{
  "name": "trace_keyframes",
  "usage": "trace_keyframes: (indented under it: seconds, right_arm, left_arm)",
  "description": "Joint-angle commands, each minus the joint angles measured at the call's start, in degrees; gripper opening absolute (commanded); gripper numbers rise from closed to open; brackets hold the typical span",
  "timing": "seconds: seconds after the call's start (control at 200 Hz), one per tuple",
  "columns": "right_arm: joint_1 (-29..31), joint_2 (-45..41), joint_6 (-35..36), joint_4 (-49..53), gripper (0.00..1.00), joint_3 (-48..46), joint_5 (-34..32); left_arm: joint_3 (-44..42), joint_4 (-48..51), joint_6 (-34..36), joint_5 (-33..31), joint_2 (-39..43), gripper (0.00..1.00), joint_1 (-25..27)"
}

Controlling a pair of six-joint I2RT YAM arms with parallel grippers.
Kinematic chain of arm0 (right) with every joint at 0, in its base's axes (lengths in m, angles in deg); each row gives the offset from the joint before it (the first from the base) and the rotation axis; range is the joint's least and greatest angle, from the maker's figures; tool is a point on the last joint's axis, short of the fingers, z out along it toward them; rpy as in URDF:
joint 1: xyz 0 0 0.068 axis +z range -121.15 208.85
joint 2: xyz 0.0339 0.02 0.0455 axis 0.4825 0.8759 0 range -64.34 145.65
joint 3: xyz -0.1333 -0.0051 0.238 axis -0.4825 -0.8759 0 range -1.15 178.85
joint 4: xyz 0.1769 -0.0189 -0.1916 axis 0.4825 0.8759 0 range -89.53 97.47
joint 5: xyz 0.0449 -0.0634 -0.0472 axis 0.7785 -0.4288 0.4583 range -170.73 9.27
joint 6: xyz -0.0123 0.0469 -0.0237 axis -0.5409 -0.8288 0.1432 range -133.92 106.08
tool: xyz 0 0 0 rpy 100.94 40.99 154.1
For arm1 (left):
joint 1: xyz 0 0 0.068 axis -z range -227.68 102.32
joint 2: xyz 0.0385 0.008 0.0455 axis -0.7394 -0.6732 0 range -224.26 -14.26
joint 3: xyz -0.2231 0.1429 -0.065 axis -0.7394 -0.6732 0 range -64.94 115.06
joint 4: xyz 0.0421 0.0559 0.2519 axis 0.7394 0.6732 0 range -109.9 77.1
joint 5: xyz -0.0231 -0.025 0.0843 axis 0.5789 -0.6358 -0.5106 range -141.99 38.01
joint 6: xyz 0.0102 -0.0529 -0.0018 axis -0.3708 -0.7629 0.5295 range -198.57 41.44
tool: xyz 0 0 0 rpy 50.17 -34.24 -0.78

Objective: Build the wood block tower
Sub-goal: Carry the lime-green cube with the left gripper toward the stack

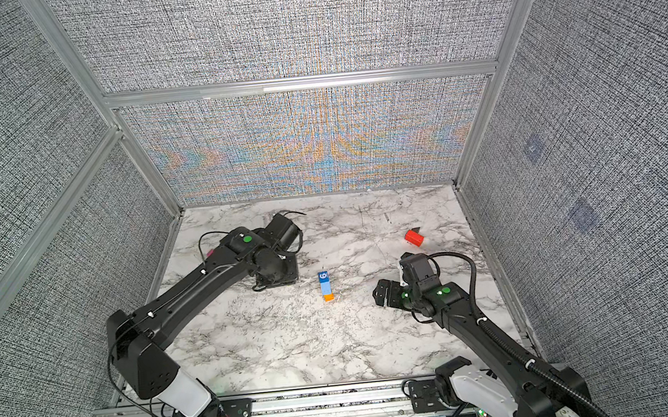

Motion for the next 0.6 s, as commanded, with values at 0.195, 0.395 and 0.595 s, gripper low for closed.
trace_keyframes:
  seconds: [0.195,0.395,0.595]
  right_arm:
    - [-2.0,1.7,-1.4,-2.8,0.99,-0.5,-3.8]
    - [-3.2,0.9,-4.2,-3.1,0.99,-1.7,-6.5]
    - [-4.1,-0.9,-5.4,-4.4,0.99,-4.1,-6.7]
  left_arm:
    - [6.0,1.3,-7.9,-3.7,-8.6,0.31,6.9]
    - [9.0,0.0,-10.9,-3.0,-13.9,0.31,9.2]
    - [11.3,-1.1,-11.4,-1.9,-17.1,0.31,9.4]
